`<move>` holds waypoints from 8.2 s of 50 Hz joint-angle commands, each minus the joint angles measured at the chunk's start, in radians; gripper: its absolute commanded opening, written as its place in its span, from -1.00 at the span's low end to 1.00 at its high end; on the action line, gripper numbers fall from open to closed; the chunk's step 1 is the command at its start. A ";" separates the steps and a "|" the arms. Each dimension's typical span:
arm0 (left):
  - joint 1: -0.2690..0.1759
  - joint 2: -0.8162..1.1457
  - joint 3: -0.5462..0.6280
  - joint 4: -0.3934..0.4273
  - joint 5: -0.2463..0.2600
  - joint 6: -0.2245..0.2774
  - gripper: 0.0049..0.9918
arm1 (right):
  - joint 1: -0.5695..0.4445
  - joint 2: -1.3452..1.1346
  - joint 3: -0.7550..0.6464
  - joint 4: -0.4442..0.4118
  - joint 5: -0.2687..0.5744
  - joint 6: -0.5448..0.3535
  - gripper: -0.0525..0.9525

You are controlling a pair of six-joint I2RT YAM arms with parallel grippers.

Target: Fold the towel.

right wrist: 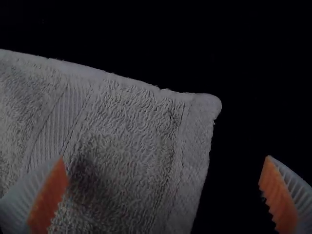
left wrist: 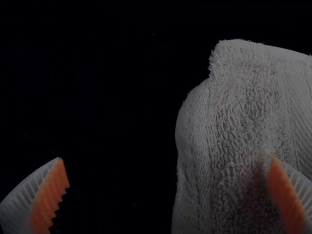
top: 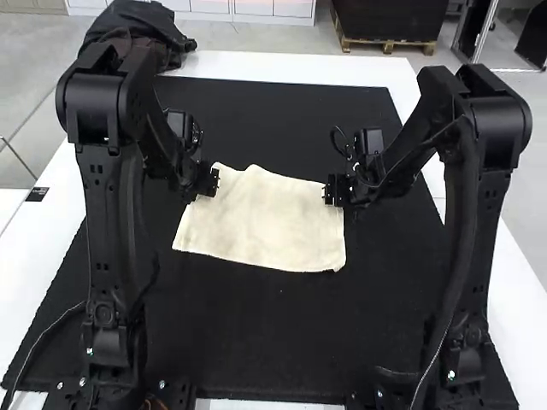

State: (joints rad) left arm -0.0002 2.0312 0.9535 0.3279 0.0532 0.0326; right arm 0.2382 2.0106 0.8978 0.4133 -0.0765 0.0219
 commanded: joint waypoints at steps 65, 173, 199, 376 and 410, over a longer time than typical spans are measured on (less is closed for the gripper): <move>0.003 -0.055 0.056 0.054 0.073 -0.033 -0.97 | -0.054 -0.119 -0.043 0.030 -0.137 0.070 -0.94; 0.131 -0.658 -0.464 -0.089 0.151 0.125 -0.97 | -0.054 -0.701 -0.375 -0.418 -0.373 0.084 -0.94; 0.181 -0.690 -0.587 -0.024 0.148 0.147 -0.97 | -0.053 -0.717 -0.430 -0.430 -0.375 0.062 -0.94; 0.309 -1.100 -0.599 -0.058 0.111 -0.007 0.94 | -0.034 -0.616 -0.263 -0.464 -0.417 0.099 -0.94; 0.309 -1.099 -0.628 -0.066 0.093 0.001 0.94 | 0.294 -0.515 -0.188 -0.363 -0.453 0.326 -0.94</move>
State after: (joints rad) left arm 0.2974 0.9413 0.3305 0.2584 0.1566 0.0364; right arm 0.5049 1.4597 0.6651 0.0326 -0.5129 0.3038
